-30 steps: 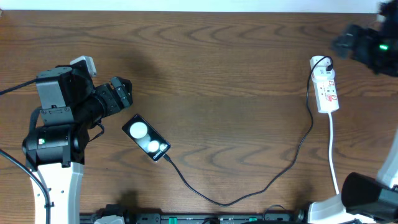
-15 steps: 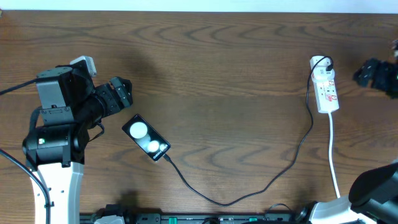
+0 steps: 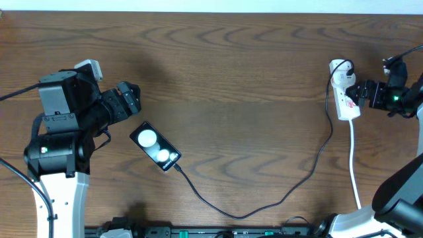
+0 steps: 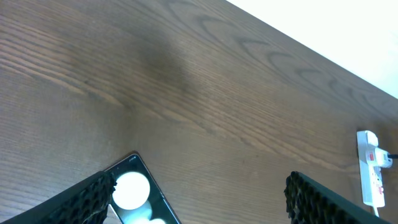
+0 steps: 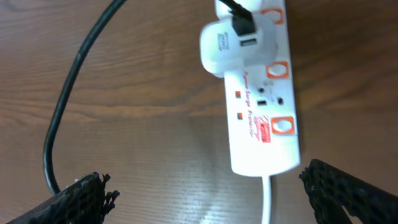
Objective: Plug charger to phone and switch on socket
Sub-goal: 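Position the right gripper over the orange switch beside the adapter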
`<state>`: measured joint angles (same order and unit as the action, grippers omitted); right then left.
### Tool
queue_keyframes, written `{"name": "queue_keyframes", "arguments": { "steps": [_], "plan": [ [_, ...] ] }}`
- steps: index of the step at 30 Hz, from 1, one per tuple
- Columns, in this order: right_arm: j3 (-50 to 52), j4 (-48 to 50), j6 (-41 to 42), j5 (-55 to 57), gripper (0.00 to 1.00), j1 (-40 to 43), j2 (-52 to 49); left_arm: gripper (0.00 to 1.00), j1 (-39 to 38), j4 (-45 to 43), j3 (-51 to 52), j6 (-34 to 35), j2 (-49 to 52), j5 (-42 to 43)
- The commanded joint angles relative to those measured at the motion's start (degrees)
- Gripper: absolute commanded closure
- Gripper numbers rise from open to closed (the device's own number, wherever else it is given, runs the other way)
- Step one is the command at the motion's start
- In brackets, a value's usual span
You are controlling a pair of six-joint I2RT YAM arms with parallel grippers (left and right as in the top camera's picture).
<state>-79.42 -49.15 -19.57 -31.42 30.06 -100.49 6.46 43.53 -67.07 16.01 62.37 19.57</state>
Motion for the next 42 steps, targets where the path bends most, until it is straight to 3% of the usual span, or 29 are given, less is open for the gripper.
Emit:
{"name": "queue_keyframes", "arguments": {
  "steps": [1,12,25,42],
  "plan": [
    [-0.4,0.4,-1.9,-2.4,0.01,-1.0,-3.6,0.11,-0.2,0.1,-0.4,-1.2,0.1,0.3],
    [-14.1,-5.0,-1.1,0.9,0.01,-2.3,-18.2,0.11,-0.2,0.1,-0.4,-1.2,0.1,0.3],
    [-27.8,-8.1,-1.9,3.2,0.01,-3.4,-23.5,0.11,-0.2,0.1,-0.4,-1.2,0.1,0.3],
    [-30.4,-11.6,-6.8,0.6,0.01,-4.7,-29.6,0.11,-0.2,0.1,-0.4,-1.2,0.1,0.3]
  ]
}}
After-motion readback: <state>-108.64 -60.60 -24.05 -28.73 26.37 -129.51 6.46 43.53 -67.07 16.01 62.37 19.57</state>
